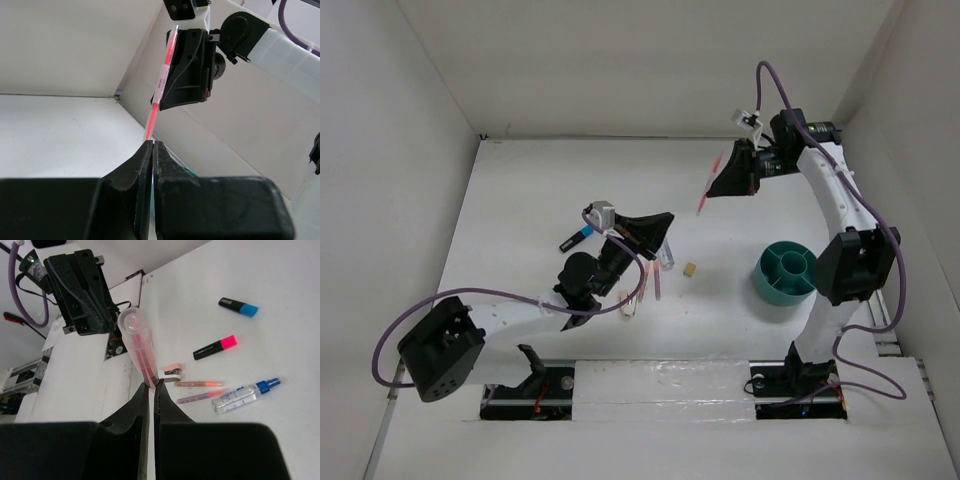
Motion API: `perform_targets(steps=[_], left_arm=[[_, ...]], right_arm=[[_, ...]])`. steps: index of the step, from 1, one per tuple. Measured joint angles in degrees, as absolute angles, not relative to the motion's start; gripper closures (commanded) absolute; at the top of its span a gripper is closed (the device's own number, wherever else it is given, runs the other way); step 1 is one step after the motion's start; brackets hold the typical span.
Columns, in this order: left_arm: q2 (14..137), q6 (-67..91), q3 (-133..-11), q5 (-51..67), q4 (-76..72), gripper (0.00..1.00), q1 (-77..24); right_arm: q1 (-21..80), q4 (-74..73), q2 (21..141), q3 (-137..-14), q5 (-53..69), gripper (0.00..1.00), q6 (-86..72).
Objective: Sort the stationery into containers
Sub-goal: Place the stationery into the container
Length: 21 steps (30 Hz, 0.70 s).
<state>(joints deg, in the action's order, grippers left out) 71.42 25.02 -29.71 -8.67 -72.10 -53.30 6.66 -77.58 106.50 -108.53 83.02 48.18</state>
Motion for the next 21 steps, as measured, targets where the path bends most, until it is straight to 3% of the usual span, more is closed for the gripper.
perform_targets(steps=[10, 21], left_arm=[[62.7, 23.8, -29.2, -12.1, -61.3, 1.0, -53.3], [59.8, 22.4, -27.4, -13.8, -54.8, 1.0, -53.3]], right_arm=[[-2.0, -77.6, 105.1, -108.7, 79.4, 1.0, 47.6], [-13.4, -77.6, 91.5, -96.9, 73.0, 1.0, 48.9]])
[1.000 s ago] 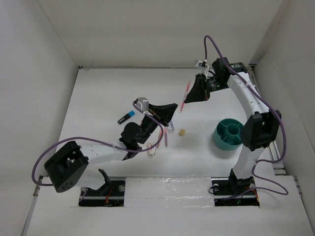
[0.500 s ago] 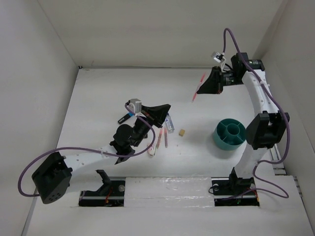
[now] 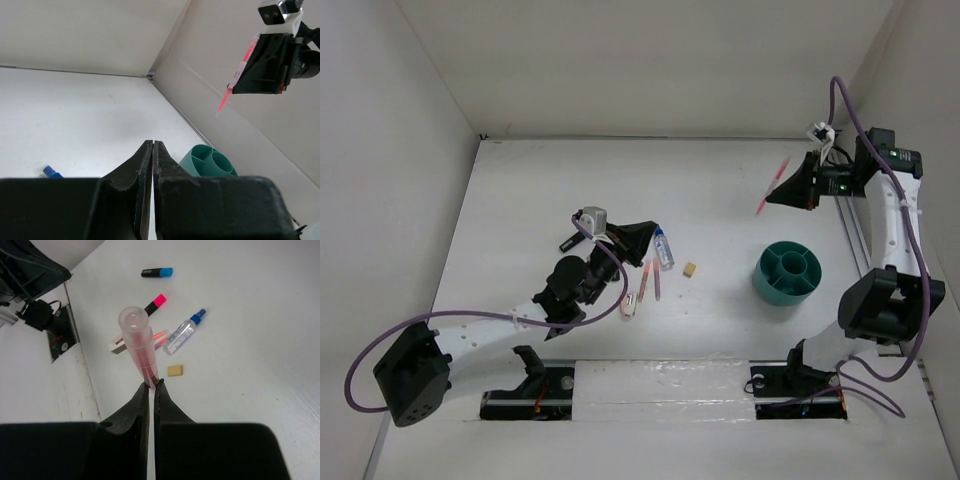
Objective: Sort the stationery into containers
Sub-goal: Place the stationery into the container
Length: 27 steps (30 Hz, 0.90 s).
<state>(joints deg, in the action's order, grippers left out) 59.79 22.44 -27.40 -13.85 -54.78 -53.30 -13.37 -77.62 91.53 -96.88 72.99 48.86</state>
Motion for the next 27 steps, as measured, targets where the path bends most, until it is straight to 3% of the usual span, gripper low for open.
perform_targets(steps=[11, 27], left_arm=[[56.4, 21.6, -25.6, -14.0, -52.6, 1.0, -53.3], [49.5, 19.4, -21.0, -14.4, -50.8, 0.99, -53.1]], right_arm=[[-28.3, -77.6, 88.1, -84.3, 68.5, 1.0, 53.3], [-40.2, -77.6, 82.6, -76.1, 63.4, 1.0, 59.1]])
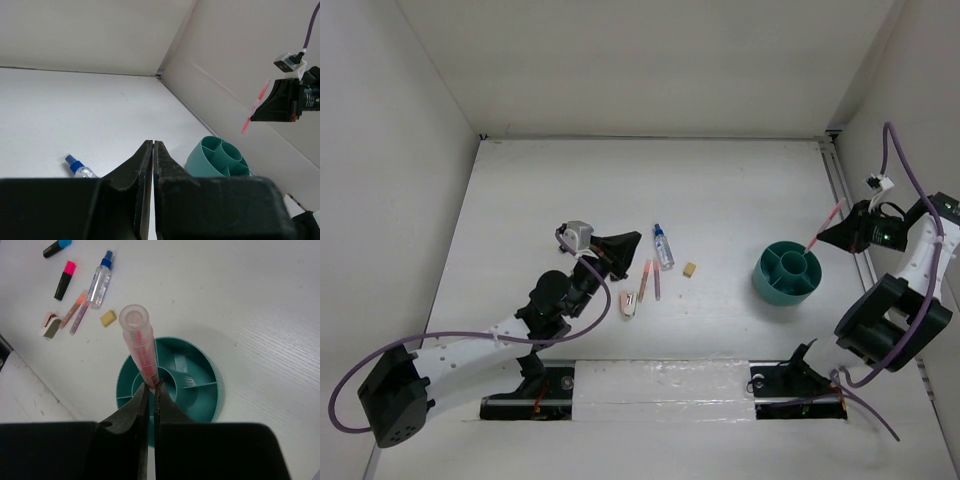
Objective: Sort the stationery into containers
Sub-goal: Place the stationery into the container
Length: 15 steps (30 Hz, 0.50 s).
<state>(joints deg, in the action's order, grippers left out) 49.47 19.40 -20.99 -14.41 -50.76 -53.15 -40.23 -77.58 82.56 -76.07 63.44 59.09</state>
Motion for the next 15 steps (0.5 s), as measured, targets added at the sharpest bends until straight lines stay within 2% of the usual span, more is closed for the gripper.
perform_targets(steps=[15], left_arm=[[47.1, 19.4, -17.6, -13.8, -49.8, 0.99, -51.6]], right_arm=[[-41.2, -77.6, 83.2, -74.0, 60.2, 1.0, 61.9]])
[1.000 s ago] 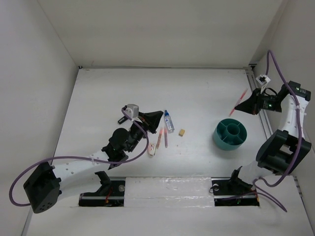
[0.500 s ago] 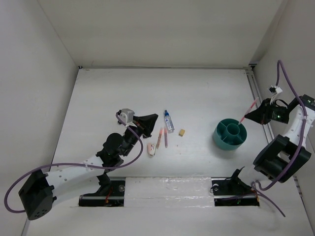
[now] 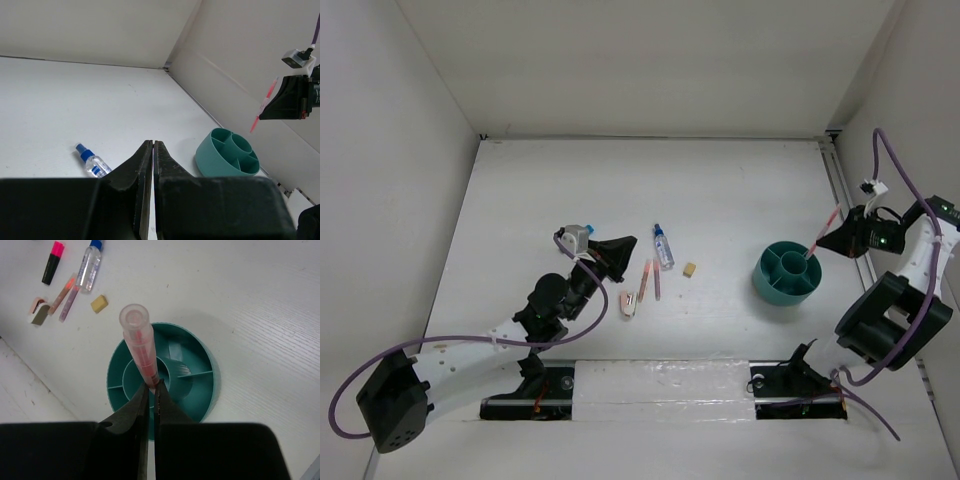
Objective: Sort the stationery into containers
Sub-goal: Place the stationery into the container
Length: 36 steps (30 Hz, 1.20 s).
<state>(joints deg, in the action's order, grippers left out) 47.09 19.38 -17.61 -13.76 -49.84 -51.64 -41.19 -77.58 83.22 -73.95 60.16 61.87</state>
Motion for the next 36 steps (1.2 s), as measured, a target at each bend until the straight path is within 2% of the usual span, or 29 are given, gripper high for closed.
perform_targets(steps=[36], left_arm=[[44.8, 18.2, -17.5, -14.2, -49.5, 0.99, -51.6]], right_arm=[[-37.4, -77.6, 85.5, -72.5, 57.7, 1.0, 63.9]])
